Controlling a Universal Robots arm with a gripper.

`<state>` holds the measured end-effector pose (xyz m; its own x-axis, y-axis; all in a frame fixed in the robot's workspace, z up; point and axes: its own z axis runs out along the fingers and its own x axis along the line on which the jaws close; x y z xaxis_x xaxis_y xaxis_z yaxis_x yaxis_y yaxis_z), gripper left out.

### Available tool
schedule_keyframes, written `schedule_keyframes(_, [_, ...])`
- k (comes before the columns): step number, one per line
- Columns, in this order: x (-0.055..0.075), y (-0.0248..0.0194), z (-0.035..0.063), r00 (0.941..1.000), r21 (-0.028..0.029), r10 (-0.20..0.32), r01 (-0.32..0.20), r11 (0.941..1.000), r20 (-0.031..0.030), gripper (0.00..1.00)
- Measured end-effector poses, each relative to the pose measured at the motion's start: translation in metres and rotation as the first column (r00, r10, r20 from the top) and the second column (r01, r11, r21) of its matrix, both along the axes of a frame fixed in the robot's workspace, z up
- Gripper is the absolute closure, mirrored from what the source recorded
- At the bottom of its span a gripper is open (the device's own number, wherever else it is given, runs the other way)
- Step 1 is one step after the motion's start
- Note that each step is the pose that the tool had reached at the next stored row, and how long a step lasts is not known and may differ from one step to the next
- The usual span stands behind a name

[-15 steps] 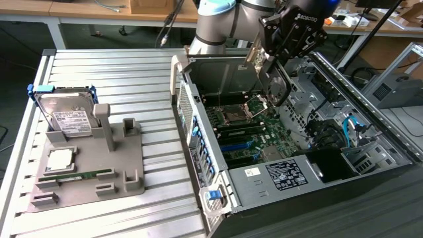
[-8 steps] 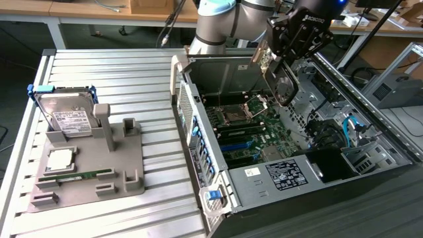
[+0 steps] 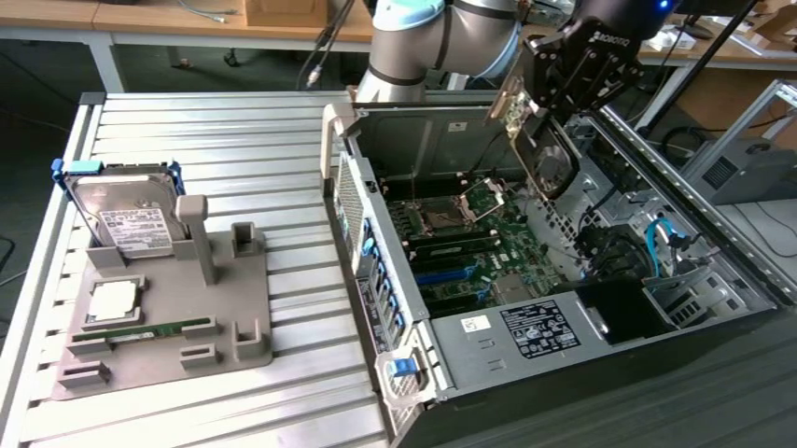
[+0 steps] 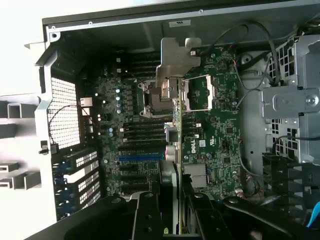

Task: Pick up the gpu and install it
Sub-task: 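Pick up the gpu and move the gpu toward the slot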

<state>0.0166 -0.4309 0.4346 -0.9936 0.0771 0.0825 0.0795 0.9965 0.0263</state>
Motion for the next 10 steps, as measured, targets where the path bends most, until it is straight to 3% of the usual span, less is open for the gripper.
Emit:
schedule_keyframes(6, [0.014,0.0,-0.0008,1.0,-0.001,0.0,0.0,1.0,0.0001,0.73])
schedule_keyframes(10, [0.014,0.0,-0.0008,1.0,-0.0009,0.0,0.0,1.0,0.0001,0.73])
